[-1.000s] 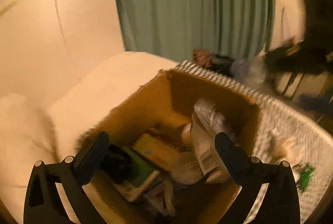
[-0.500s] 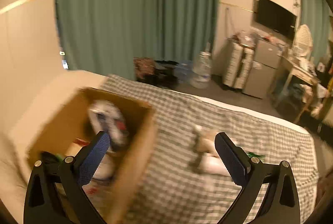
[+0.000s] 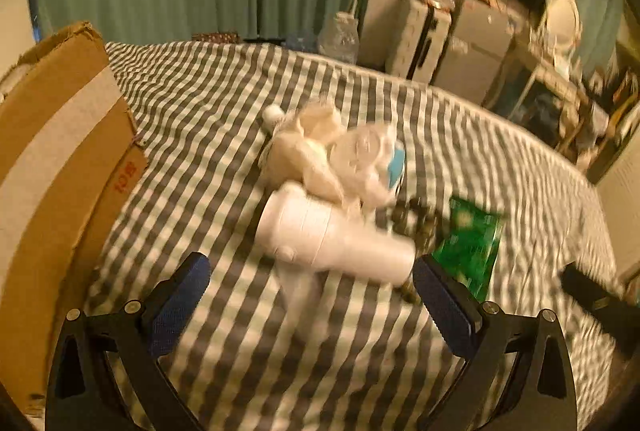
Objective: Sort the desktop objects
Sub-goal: 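Grasp the green snack bag with the right tool while the left grasps the white bottle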
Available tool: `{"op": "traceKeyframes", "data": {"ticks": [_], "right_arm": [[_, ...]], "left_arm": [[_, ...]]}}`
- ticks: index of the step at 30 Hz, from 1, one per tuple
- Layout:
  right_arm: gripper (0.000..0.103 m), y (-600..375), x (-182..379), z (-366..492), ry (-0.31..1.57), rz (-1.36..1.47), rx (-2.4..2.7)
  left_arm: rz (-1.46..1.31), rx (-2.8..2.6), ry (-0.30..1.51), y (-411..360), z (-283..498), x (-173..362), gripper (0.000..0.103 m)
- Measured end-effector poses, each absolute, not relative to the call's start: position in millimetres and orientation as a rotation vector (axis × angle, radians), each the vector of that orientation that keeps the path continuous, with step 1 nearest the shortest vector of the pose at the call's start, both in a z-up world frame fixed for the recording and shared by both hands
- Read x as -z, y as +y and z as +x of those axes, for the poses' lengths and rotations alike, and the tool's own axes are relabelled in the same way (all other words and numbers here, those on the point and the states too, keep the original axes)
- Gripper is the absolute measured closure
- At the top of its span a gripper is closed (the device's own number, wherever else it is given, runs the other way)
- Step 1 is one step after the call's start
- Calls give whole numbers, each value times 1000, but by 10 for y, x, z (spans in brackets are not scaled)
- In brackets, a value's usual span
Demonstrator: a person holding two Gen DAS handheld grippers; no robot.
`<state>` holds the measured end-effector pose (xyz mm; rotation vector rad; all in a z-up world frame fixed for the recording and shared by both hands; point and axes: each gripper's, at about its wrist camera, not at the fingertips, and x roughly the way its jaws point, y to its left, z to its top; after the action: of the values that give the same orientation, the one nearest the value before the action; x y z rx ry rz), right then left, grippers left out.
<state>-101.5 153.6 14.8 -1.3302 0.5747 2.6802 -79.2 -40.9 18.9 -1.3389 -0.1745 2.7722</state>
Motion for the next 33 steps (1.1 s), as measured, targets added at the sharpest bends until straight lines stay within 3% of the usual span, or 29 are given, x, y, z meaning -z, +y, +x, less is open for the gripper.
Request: {"op": "traceKeyframes", "data": {"ticks": [5,7,8,9,11,14,15,18,21,23,24,29,30,32,33], "right_arm": [[23,1525,150,-1341,731,-1386,-2623],[23,1537,212,-1479,796,-1406,-2605],[23,1525,229,-1539,800,-1419,-2600],[23,1503,246,-1592,795,-1429,-2599],[24,1417,331,-1688,770,-1463,-2598],[63,1240,492,-1763,592,-1566,-2541],[70,1215,453,-1714,542,-1542,-2559],[72,1268,320,-1494,584,-1530,-2589],[72,1306,154,-1230,503,-1494,-2610],[72,1357,60,-1026,482,-1498,-2622],[72,1388,21,-947,493,-1493,-2625],[72,1497,-147,-562,532,-1497,-2612],[72,1559,-180,-501,547,-1492,-2614],[72,1651,-229,-405,569,-1486,-2615],[72,1666,-250,-373,575,-1483,-2618]], "left_arm": [[-1329,-2719,-326,-436,-1072,-58,0],[-1317,-2746,-247,-414,-1111,1,14],[-1327,-2754,-196,-406,-1120,12,31],[-1316,-2751,-157,-390,-1119,37,31],[-1280,-2738,-173,-413,-1104,32,42],[-1282,-2700,-253,-504,-1101,12,47],[-1275,-2695,-268,-523,-1084,5,48],[-1273,-2681,-272,-550,-1035,-18,50],[-1265,-2665,-303,-572,-968,-84,53],[-1248,-2676,-290,-569,-901,-161,87],[-1245,-2680,-277,-563,-867,-208,97],[-1280,-2589,-232,-484,-722,-324,97],[-1299,-2571,-238,-464,-719,-307,93],[-1310,-2590,-225,-421,-645,-263,65],[-1304,-2605,-204,-375,-636,-261,28]]}}
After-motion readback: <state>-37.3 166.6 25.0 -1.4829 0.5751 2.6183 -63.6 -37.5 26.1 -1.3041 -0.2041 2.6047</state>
